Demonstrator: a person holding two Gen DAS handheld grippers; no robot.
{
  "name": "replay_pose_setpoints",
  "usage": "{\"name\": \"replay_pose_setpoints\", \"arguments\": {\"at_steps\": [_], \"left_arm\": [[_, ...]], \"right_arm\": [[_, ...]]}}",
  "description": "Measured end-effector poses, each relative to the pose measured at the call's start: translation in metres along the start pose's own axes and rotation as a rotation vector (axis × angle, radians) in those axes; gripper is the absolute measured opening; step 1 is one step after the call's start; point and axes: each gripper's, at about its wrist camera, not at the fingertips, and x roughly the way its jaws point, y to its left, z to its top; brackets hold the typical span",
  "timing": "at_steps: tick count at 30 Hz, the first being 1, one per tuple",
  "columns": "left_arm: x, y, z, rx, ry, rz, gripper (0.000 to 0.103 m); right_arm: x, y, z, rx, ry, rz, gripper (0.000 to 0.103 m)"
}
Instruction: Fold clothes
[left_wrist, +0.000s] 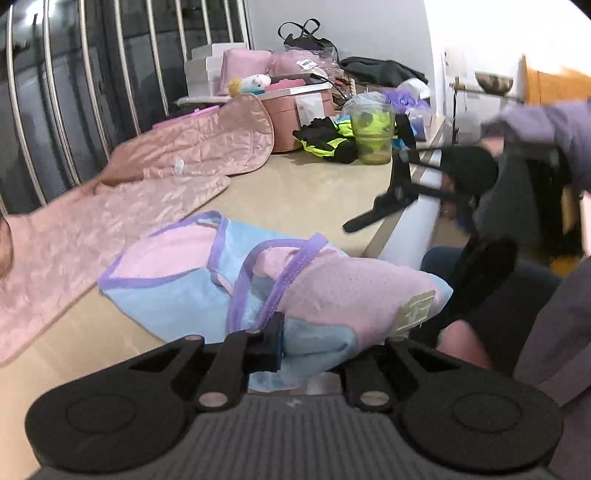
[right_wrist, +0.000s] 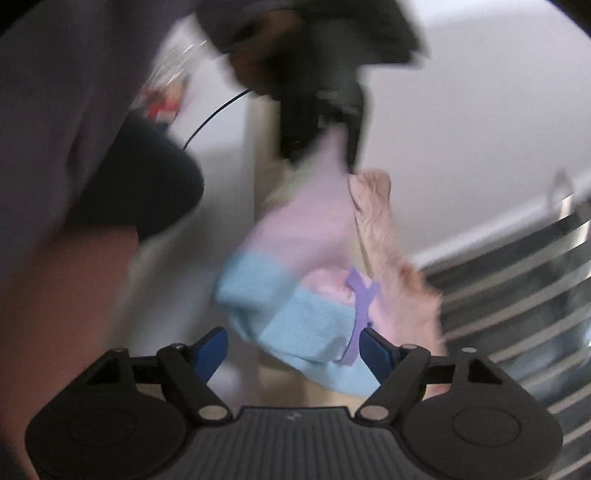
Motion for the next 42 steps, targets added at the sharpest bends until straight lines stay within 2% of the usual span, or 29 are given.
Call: {"name": "replay_pose_setpoints", "arguments": {"at_steps": [3,6,7,8,10,11,12,13,16,20,24,26,27,29,31,32,33,34,37,42], "left_arm": [[0.000,0.002,0.001,-0.002,0.006,-0.018,0.011],[0.000,0.004,0.001,-0.003,0.012,-0.036,0.011],[0.000,0.005,0.001,-0.004,0.014,-0.040,0.011],[0.000,0.005,0.000,-0.003,0.018,-0.040,0.011],[-0.001,0.005,-0.003,-0.006,0.028,-0.040,0.011],[-0.001,0.006,-0.004,-0.008,0.033,-0.045,0.011],[-0.001,0.007,-0.005,-0.009,0.038,-0.052,0.011],[-0.001,0.007,-0.006,-0.009,0.046,-0.063,0.011],[-0.004,0.010,-0.008,-0.014,0.053,-0.094,0.011],[-0.006,0.028,-0.005,-0.084,0.045,-0.159,0.011],[-0.003,0.068,0.003,-0.253,0.018,-0.270,0.011],[0.007,0.093,0.005,-0.382,0.027,-0.291,0.013],[0.013,0.105,0.005,-0.446,0.034,-0.295,0.015],[0.027,0.122,0.001,-0.575,0.073,-0.245,0.017],[0.032,0.125,-0.004,-0.622,0.070,-0.216,0.020],[0.032,0.125,-0.005,-0.633,0.059,-0.203,0.024],[0.032,0.126,-0.006,-0.662,0.050,-0.200,0.029],[0.033,0.126,-0.007,-0.691,0.041,-0.197,0.036],[0.036,0.130,-0.004,-0.736,0.026,-0.185,0.048],[0.045,0.138,-0.007,-0.833,0.043,-0.164,0.050]], "right_arm": [[0.011,0.014,-0.006,-0.107,-0.044,-0.050,0.077],[0.018,0.011,-0.007,-0.086,-0.092,-0.067,0.077],[0.019,0.007,-0.006,-0.069,-0.109,-0.068,0.073],[0.019,0.004,-0.006,-0.054,-0.124,-0.066,0.068],[0.016,-0.004,-0.005,-0.014,-0.139,-0.023,0.040],[0.014,-0.010,-0.005,0.024,-0.141,0.019,0.032],[0.014,-0.016,-0.006,0.066,-0.144,0.063,0.019],[0.013,-0.022,-0.007,0.116,-0.144,0.098,0.016],[0.011,-0.048,-0.012,0.352,-0.158,0.214,0.010],[0.011,-0.087,-0.031,0.680,-0.193,0.389,0.005],[0.024,-0.126,-0.068,1.080,-0.287,0.585,0.005],[0.035,-0.139,-0.088,1.270,-0.292,0.644,0.005],[0.041,-0.141,-0.097,1.349,-0.275,0.649,0.005],[0.051,-0.140,-0.114,1.489,-0.224,0.636,0.014],[0.062,-0.139,-0.131,1.629,-0.171,0.619,0.028],[0.067,-0.139,-0.139,1.698,-0.143,0.610,0.029],[0.066,-0.138,-0.141,1.726,-0.139,0.595,0.033],[0.063,-0.136,-0.140,1.732,-0.148,0.578,0.042],[0.053,-0.131,-0.134,1.745,-0.163,0.524,0.044],[0.050,-0.134,-0.124,1.775,-0.100,0.405,0.047]]}}
